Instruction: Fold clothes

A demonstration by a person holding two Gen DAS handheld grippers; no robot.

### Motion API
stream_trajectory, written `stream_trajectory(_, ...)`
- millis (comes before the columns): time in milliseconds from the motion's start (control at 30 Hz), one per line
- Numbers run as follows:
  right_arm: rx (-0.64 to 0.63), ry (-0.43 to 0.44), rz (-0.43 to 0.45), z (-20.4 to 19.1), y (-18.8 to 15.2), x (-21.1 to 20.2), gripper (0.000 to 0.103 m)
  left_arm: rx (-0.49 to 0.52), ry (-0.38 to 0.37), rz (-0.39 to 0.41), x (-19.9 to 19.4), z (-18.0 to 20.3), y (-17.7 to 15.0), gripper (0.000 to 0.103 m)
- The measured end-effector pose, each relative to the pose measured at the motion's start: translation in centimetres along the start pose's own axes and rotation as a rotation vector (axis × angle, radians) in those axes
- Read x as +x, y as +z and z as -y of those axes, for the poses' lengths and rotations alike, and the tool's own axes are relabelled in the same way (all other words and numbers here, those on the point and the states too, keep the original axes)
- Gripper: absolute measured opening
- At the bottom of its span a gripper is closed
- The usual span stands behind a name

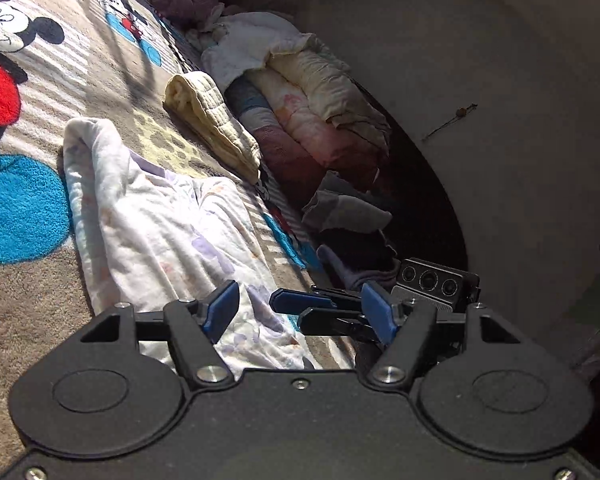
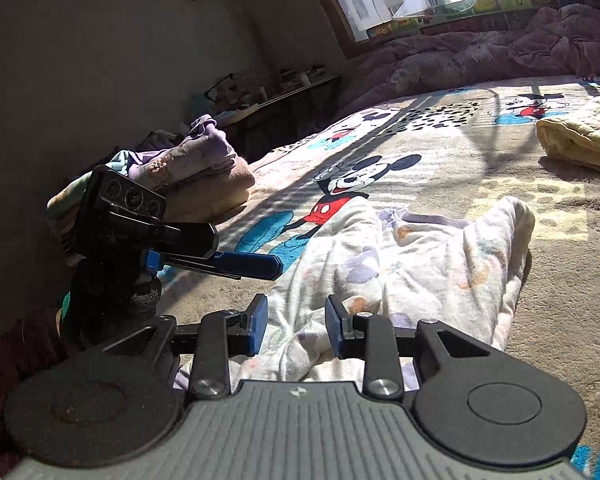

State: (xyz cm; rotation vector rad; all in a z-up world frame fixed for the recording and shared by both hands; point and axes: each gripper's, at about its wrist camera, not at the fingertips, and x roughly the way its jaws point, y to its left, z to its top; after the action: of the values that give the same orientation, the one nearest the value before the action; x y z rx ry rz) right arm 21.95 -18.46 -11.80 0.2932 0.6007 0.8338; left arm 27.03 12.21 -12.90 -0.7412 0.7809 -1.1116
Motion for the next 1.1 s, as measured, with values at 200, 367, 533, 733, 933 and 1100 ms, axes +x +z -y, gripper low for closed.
stream_trajectory(200,0.229,0.208,-0.112,5.7,1.8,1.3,0.032,-0.135,0.082,-0.117,2.6,-3.7,-0.1,0.078)
stream_trajectory(367,0.236,0.120,-0.319,8.8,-0.2,5.2,0.000,-0.188,0.173,-0.158,3.7,-5.9,-0.4,0.006)
stream_trajectory(533,0.228,0.123,-0.328,8.8,-0.4,5.6,0.000,-0.204,0.234,-0.158,4.0,-6.7,-0.5,0.006)
stream_trajectory(733,0.178,0.075,-0.307,7.7,-0.4,5.6,0.000,-0.169,0.246,-0.132,3.8,-5.6,-0.6,0.006)
stream_trajectory(933,0.153,0.099,-0.189,5.3,1.4,2.3,0.008,-0.081,0.165,-0.068,2.3,-1.6,-0.5,0.050)
stream_trajectory(1100,0.097,0.178,-0.177,3.1,2.1,3.1,0.008,-0.179,0.044,-0.043,2.5,-2.7,-0.8,0.050)
